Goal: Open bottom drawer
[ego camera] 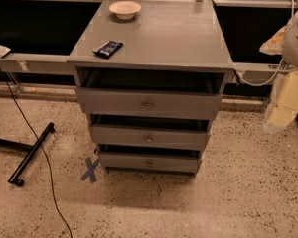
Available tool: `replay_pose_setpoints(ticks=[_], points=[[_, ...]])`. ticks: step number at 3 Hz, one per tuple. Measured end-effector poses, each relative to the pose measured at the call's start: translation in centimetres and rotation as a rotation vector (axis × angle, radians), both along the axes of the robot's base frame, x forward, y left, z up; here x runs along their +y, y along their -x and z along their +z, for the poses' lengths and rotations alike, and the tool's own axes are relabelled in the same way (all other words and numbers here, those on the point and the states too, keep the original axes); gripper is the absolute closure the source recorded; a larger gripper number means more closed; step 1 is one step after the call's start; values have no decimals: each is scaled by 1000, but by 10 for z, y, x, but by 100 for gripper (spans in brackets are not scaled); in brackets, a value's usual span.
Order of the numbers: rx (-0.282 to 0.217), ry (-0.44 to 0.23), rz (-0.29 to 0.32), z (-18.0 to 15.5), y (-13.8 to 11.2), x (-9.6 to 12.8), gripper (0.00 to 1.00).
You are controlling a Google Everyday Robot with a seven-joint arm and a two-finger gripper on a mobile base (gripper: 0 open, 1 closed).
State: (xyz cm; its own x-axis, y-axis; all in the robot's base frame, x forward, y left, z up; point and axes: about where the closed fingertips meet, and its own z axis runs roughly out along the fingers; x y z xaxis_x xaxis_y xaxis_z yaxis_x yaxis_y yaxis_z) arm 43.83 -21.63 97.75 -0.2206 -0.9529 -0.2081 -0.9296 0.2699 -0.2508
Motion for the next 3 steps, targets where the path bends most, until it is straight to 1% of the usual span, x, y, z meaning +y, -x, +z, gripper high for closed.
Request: replay_pose_setpoints(ticks=[1, 2, 3], points=[[0, 0, 0, 0, 0, 0, 0], [7, -5, 50, -24, -6, 22, 0], [7, 0, 130, -87, -20, 63, 0]])
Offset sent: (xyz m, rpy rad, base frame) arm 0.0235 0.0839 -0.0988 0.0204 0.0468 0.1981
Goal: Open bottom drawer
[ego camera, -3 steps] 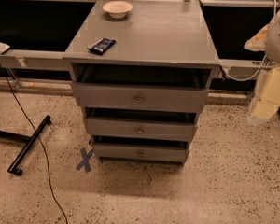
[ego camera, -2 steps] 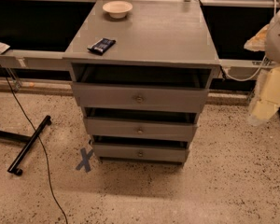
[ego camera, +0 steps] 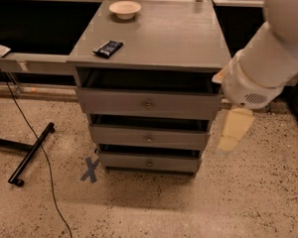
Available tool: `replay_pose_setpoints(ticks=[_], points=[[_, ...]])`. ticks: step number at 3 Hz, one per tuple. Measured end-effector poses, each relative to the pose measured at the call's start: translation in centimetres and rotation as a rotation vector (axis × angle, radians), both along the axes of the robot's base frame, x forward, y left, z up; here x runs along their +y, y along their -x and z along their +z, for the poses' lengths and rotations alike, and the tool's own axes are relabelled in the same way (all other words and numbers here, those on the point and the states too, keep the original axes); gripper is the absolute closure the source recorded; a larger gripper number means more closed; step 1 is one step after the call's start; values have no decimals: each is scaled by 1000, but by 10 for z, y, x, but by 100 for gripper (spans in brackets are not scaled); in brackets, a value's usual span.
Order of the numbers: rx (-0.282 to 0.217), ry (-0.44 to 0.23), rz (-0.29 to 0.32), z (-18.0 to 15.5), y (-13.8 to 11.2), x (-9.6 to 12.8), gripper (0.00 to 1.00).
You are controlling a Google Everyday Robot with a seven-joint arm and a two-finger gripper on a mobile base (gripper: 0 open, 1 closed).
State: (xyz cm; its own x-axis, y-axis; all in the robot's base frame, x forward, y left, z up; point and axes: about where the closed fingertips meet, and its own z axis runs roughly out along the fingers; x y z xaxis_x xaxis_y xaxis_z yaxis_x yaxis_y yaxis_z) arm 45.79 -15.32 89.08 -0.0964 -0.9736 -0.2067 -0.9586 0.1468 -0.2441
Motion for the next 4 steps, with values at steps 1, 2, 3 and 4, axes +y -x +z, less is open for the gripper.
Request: replay_pose_setpoints(ticks=[1, 2, 3, 4], points=[[20, 3, 13, -79, -23, 20, 0], [1, -10, 10, -97, -35, 24, 0], [23, -19, 8, -99, -33, 26, 0], [27, -90, -30, -116, -55, 17, 0]])
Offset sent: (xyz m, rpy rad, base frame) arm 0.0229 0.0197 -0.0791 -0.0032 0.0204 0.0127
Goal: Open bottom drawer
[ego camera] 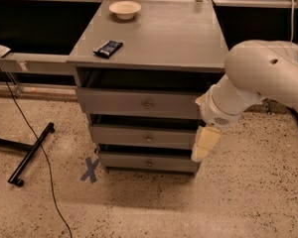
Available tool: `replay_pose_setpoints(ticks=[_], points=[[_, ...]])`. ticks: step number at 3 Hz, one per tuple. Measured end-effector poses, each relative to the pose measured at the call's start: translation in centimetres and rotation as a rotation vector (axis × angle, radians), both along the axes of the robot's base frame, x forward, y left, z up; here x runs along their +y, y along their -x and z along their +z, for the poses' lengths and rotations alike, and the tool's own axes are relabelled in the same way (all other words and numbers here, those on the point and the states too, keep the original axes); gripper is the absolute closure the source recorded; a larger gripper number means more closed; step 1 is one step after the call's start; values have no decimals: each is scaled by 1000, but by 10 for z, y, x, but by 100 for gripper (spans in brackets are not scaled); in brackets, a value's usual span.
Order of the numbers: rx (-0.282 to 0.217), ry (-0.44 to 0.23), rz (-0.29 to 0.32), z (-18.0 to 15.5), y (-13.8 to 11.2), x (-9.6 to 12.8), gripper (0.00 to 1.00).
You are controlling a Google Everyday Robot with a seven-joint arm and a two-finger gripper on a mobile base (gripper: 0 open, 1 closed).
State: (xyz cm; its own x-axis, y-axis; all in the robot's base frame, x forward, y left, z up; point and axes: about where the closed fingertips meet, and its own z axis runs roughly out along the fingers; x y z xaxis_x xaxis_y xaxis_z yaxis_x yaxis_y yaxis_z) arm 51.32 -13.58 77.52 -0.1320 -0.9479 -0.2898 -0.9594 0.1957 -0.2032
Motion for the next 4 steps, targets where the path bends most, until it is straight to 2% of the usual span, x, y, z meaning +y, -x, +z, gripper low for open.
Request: replay_pose_setpoints(ticks=[1, 2, 3, 4], points=[[-19, -184, -20, -64, -49, -6, 0], [-45, -284, -22, -114, -81, -6, 0], [-18, -359, -17, -177, -98, -7, 0], [52, -400, -21, -240, -102, -10, 0]])
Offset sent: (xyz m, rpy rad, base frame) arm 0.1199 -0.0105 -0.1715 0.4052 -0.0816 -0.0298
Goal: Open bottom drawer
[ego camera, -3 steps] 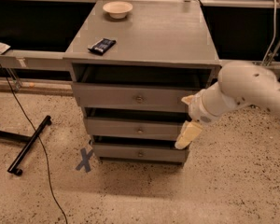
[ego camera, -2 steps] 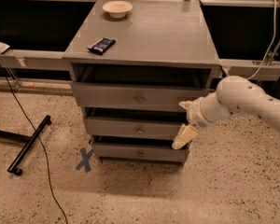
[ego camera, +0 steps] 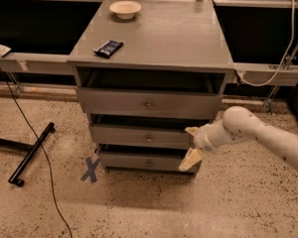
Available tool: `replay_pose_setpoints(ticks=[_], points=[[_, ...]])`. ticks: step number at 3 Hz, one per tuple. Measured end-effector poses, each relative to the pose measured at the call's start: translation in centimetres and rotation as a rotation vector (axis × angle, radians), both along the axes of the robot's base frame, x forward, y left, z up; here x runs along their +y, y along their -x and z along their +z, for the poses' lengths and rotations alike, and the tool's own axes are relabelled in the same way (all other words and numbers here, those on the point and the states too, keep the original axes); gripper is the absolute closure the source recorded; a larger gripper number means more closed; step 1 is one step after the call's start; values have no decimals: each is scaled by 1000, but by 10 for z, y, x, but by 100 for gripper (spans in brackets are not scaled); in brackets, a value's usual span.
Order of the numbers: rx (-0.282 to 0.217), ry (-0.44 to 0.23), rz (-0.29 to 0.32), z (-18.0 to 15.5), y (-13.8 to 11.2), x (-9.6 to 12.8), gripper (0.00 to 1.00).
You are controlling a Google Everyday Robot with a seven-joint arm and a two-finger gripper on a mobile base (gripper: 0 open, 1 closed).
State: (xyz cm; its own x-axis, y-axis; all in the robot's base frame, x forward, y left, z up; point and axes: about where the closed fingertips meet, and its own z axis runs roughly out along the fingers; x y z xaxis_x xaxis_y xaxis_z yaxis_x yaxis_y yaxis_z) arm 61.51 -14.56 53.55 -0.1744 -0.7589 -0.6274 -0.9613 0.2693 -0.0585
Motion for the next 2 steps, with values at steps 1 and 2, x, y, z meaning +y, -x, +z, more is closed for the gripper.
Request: replay_pose_setpoints(ticks=[1, 2], points=[[52, -18, -5, -59, 1, 6, 0], [52, -18, -5, -59, 1, 6, 0]])
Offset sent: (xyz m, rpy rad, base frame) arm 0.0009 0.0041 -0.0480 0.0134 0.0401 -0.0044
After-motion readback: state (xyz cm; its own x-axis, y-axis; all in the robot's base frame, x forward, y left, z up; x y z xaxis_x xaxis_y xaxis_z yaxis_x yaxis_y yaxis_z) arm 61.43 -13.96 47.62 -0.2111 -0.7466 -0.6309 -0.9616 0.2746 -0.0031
